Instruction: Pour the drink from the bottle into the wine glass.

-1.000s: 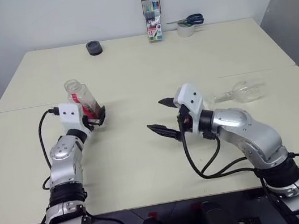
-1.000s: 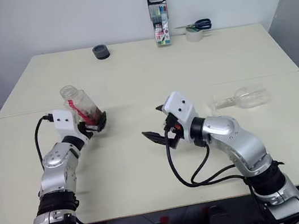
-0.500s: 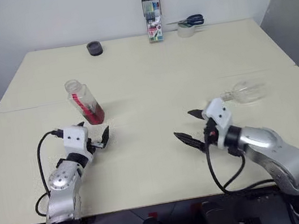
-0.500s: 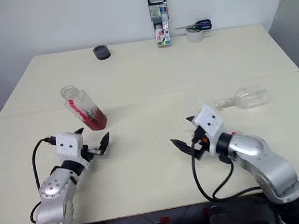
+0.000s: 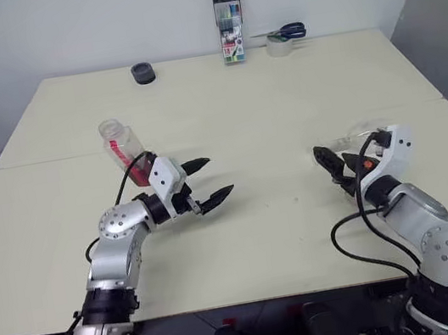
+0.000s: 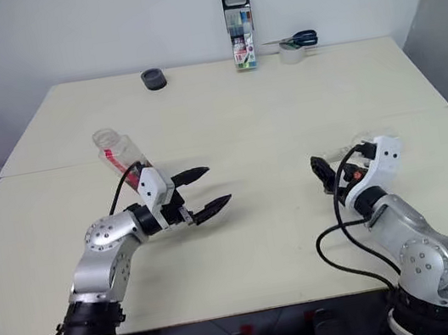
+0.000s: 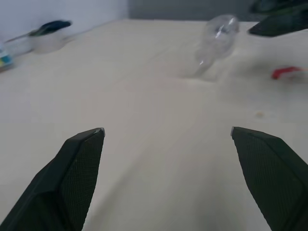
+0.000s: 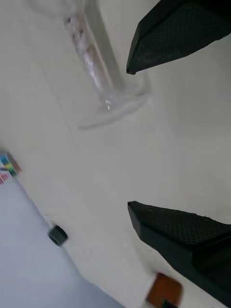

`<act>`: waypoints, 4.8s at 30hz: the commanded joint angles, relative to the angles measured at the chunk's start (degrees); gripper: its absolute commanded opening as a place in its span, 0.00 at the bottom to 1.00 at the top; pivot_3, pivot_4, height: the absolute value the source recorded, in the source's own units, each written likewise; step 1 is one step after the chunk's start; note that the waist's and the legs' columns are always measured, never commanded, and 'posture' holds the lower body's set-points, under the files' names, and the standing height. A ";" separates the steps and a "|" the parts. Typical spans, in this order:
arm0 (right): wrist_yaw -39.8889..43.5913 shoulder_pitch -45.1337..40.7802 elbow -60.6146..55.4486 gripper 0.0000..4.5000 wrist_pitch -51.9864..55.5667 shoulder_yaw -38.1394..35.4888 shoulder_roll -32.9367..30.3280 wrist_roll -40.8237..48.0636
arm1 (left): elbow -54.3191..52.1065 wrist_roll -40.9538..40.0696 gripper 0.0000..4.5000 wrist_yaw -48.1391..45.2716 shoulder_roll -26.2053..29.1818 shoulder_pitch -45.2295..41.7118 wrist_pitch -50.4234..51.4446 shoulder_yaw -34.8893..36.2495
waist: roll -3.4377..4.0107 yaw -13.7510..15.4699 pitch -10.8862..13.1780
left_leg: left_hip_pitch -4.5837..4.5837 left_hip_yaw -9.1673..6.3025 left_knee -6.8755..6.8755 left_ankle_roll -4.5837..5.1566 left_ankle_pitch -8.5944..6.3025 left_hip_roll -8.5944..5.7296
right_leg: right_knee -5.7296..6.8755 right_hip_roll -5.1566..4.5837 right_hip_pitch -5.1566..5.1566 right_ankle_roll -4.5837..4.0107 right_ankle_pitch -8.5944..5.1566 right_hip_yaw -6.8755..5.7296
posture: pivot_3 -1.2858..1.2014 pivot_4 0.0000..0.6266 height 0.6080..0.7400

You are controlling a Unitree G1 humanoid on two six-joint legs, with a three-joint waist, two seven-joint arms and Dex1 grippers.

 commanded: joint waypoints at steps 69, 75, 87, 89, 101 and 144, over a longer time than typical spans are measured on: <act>17.60 -1.33 31.45 0.05 -50.27 34.30 -16.90 -28.45 | -14.04 -1.06 1.00 2.90 3.29 6.08 15.17 2.19 | -0.38 -1.65 -0.58 | 1.29 0.04 -0.91 0.12 0.06 0.15 | -0.69 0.06 1.11 -0.07 -0.09 0.04 | 0.52 0.24 1.00; 22.26 -14.27 44.93 0.05 -58.47 37.07 -12.34 -32.01 | -19.23 -1.52 1.00 8.44 5.11 10.55 19.79 6.35 | -0.06 -2.04 -0.24 | 1.17 0.01 -0.97 0.11 0.07 0.15 | -0.56 0.06 0.89 -0.11 -0.09 0.02 | 0.52 0.24 1.00; 28.26 -26.01 73.19 0.05 -71.04 37.65 -7.00 -36.30 | -26.77 -5.99 1.00 14.35 6.93 12.03 26.25 13.77 | -0.02 -1.15 -0.15 | 1.10 0.00 -0.96 0.09 0.06 0.06 | -0.76 -0.10 0.93 -0.10 -0.07 -0.02 | 0.52 0.24 1.00; 28.90 -26.17 74.56 0.05 -71.39 37.28 -6.89 -36.22 | -28.15 -6.46 1.00 14.97 7.29 12.26 26.77 14.20 | -0.02 -1.13 -0.15 | 1.12 0.00 -0.97 0.09 0.06 0.09 | -0.75 -0.05 0.93 -0.10 -0.07 -0.02 | 0.52 0.24 1.00; 31.44 -27.97 77.36 0.05 -71.65 35.62 -5.59 -36.14 | -28.93 -6.47 1.00 16.26 8.27 8.86 24.52 13.47 | -0.02 -1.18 -0.15 | 1.19 0.03 -0.97 0.08 0.07 0.09 | -0.69 -0.04 0.95 -0.10 -0.07 0.01 | 0.52 0.24 1.00; 47.43 -5.58 32.50 0.99 -49.84 39.42 -22.41 -33.67 | -30.37 -2.19 1.00 30.88 -1.44 19.15 20.89 10.27 | 0.02 -0.68 -0.11 | 1.02 0.00 -1.05 0.05 0.03 0.08 | -0.96 -0.13 0.90 -0.09 -0.07 0.00 | 0.52 0.24 1.00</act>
